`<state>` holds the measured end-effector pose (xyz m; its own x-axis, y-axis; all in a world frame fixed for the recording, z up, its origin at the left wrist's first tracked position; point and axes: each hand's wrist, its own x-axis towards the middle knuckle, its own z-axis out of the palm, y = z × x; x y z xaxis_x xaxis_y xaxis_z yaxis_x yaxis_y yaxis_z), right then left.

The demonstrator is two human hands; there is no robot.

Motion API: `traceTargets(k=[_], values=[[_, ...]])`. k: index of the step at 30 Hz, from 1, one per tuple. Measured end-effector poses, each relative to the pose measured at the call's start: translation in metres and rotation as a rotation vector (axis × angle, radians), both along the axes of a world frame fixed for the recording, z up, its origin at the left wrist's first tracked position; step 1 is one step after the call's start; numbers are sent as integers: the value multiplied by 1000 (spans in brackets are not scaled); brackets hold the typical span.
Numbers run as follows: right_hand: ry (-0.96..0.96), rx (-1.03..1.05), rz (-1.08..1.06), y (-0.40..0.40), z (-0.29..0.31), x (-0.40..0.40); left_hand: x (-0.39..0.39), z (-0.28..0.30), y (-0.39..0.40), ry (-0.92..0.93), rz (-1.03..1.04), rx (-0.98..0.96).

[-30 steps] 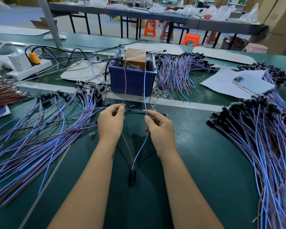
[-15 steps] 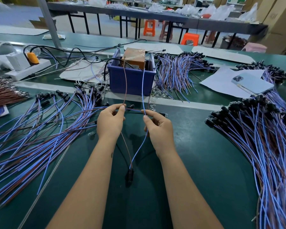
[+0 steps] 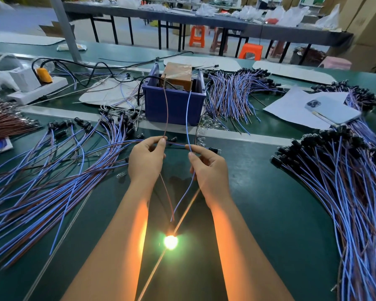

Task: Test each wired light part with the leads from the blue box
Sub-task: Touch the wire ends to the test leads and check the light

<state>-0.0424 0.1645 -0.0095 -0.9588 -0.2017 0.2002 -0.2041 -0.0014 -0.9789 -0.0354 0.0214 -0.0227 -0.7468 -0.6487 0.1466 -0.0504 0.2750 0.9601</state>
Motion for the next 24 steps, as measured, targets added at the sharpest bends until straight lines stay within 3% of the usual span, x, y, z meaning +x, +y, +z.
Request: traceTargets(k=[13,17,24], values=[[36,39,-11,-1,-3,0,4,1,2,70,-37,-33],[153,173,19,-7,-12,0,7,7,6,193,-222,76],[209,235,2,-8,-19,-3,9,15,16,188,-391,301]])
